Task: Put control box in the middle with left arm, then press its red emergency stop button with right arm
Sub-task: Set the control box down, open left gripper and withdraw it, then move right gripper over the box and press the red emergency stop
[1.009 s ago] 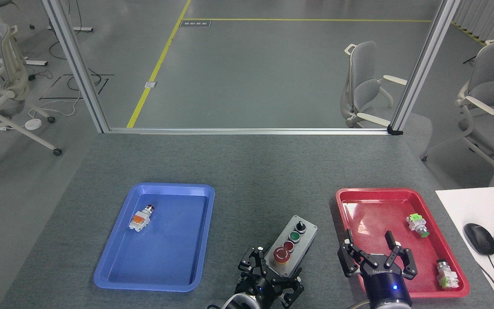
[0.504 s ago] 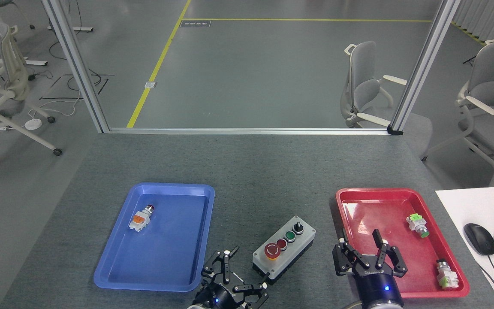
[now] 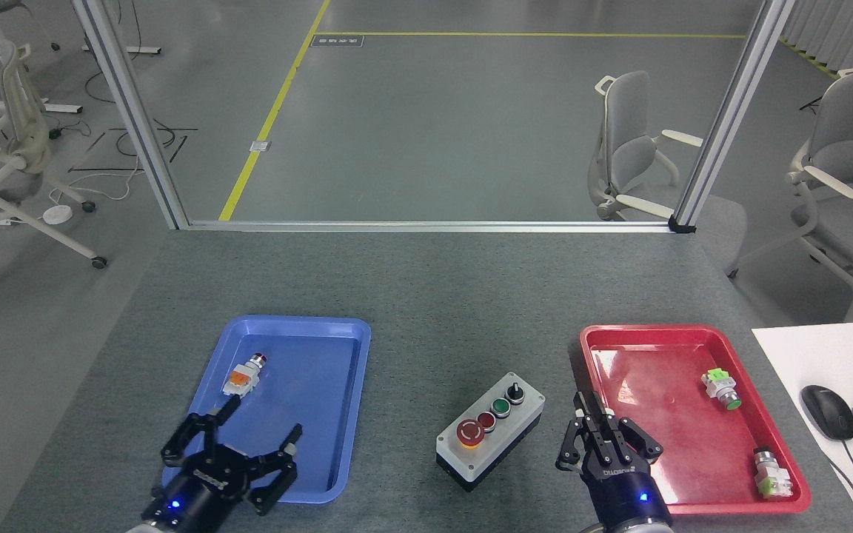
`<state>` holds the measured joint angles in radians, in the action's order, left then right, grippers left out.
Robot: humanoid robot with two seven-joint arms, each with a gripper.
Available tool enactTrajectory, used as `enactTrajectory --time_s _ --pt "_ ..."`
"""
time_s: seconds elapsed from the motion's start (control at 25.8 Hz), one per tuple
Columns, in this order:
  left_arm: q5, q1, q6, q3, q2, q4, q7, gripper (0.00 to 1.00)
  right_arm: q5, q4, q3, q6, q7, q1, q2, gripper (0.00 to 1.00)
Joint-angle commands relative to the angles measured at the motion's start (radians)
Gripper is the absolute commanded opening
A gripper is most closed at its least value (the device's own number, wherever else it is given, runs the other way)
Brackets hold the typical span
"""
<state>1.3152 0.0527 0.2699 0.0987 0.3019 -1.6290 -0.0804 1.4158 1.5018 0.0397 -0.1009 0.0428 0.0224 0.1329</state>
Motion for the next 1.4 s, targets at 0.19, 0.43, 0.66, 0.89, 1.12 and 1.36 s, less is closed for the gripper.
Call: enactTrajectory --time_s 0.19,0.43,0.66,0.89,1.12,1.36 --pt "-0.198 -0.071 -0.116 -0.241 -0.037 0.107 0.001 0.99 0.0 0.0 0.048 -0.069 -0.038 -0.009 -0.018 0.0" --pt "-0.2 -0.169 -0.201 -0.243 -0.05 0.172 0.001 0.99 0.002 -0.002 0.098 -0.063 -0.04 -0.022 -0.035 0.0" --pt "-0.198 -0.223 -0.288 -0.235 -0.081 0.255 0.001 0.99 0.017 -0.04 0.147 -0.063 -0.055 -0.061 -0.05 0.0" --pt "-0.178 -0.224 -0.29 -0.232 -0.096 0.252 -0.001 0.99 0.018 -0.084 0.198 -0.069 -0.06 -0.082 -0.067 0.0" --pt "-0.175 -0.22 -0.29 -0.225 -0.096 0.253 0.002 0.99 0.043 -0.126 0.215 -0.069 -0.087 -0.082 -0.075 0.0" --pt "-0.175 -0.215 -0.29 -0.225 -0.092 0.255 0.007 0.99 0.043 -0.219 0.213 -0.072 -0.08 -0.082 -0.075 0.0"
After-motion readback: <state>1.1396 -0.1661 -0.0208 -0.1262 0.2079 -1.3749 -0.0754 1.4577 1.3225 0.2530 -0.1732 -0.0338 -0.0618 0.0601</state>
